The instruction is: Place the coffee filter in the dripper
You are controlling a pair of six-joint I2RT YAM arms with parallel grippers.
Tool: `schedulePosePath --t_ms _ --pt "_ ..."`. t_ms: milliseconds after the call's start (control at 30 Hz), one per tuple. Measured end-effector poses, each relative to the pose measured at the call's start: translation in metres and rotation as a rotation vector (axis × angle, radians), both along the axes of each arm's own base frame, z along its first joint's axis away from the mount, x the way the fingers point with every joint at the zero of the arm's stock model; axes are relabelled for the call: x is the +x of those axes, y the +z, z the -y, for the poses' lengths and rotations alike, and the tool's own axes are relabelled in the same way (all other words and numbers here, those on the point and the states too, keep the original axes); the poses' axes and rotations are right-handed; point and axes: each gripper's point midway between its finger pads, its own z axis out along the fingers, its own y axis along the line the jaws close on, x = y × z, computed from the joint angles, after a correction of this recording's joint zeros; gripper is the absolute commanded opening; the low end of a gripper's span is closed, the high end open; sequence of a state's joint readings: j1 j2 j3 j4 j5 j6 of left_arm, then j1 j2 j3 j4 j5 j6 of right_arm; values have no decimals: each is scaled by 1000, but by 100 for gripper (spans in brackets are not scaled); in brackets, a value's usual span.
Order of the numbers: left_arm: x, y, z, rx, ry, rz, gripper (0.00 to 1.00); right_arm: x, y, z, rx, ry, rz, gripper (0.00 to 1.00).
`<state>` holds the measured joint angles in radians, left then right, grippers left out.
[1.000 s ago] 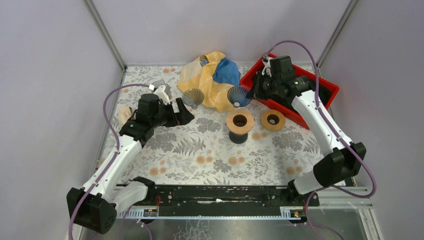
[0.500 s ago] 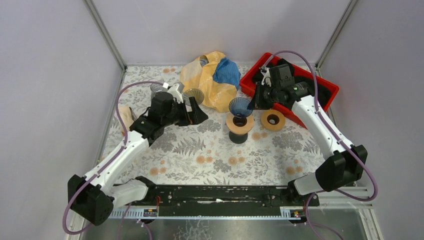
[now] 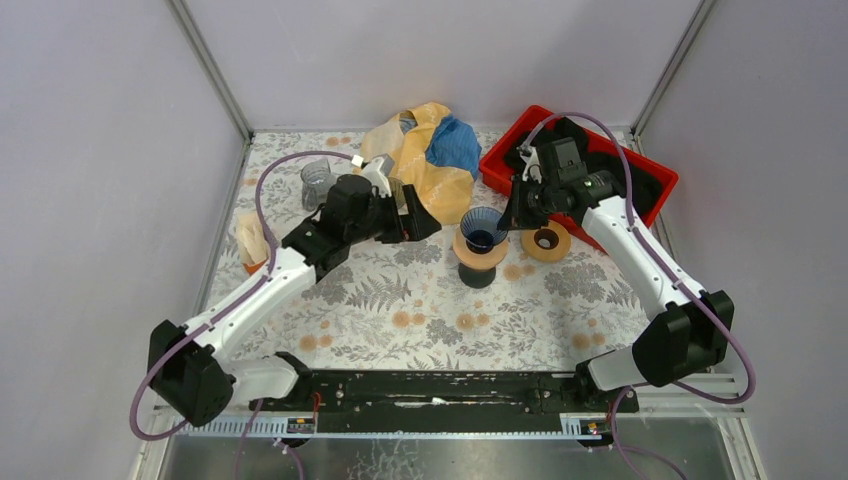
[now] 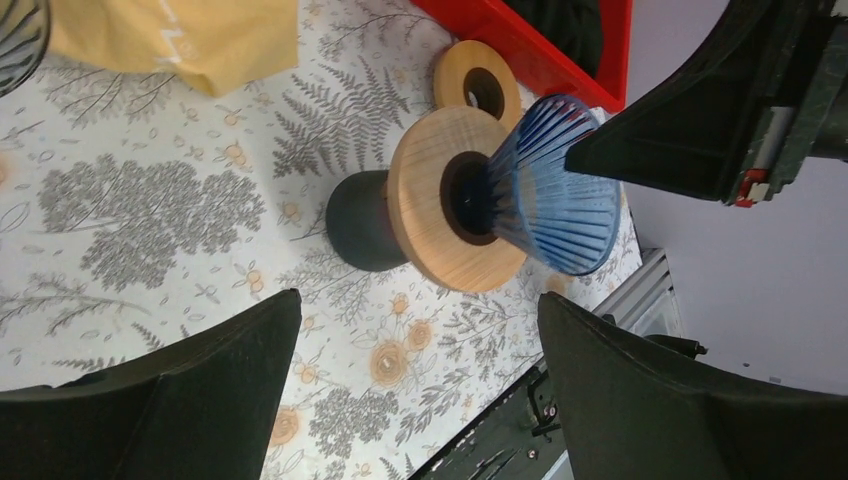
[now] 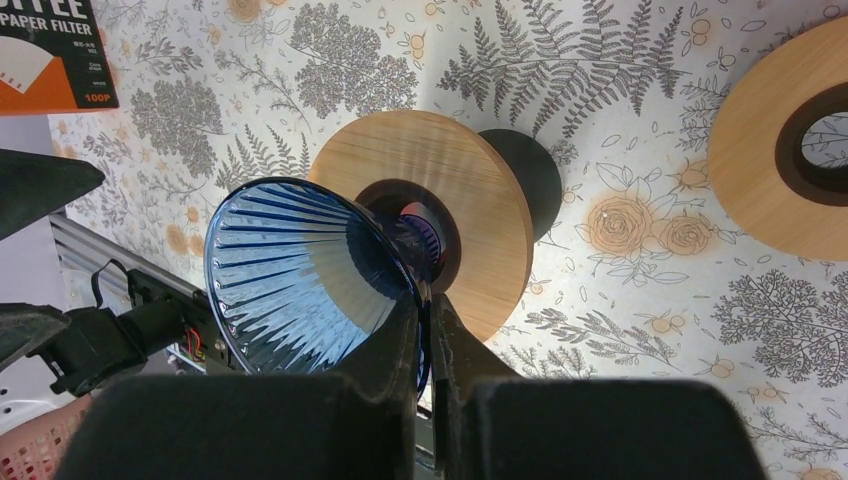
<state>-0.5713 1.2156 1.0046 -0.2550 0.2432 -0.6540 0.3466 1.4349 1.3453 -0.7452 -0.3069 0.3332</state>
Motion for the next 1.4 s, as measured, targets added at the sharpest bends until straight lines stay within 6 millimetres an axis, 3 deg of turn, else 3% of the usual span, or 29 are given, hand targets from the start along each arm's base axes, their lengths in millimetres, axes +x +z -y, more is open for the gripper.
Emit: schedulePosePath --t_ms 200,700,1400 --pt "6 3 23 -12 -34 7 87 -1 -7 0 -4 4 -4 7" --pt "19 -15 73 18 -109 -28 59 0 -10 0 -22 7 5 6" --pt "30 -29 91 106 -125 -36 20 1 -13 -1 -37 12 9 6"
